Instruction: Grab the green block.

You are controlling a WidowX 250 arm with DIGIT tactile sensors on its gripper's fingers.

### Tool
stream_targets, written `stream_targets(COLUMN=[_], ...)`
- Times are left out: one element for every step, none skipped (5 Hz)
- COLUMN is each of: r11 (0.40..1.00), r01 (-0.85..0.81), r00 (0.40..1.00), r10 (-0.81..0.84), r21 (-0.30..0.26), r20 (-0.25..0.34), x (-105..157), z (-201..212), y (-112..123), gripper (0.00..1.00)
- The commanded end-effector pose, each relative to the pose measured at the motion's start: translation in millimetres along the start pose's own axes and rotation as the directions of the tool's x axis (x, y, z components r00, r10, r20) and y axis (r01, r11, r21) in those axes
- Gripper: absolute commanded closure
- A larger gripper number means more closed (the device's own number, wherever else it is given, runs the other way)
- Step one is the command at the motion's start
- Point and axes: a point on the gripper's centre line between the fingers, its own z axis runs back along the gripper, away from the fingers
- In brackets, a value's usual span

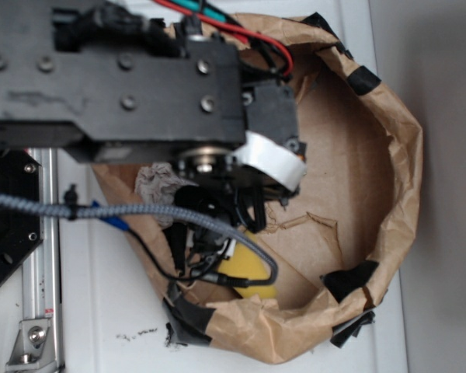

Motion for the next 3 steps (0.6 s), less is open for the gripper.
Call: stream_targets(r11=[1.000,0.998,0.999], r01=[-0.006,-0.031,-0.028], r00=[0.999,0.999,0.999], r10=[0.006,0.029,0.027], r21=[-0.012,-0.048,-0.017], r20=[-0.033,-0.039,-0.041], x=[-37,-42,-29], z=[-4,-7,-5], y=[28,51,58], gripper=[0.00,0.00,0.00])
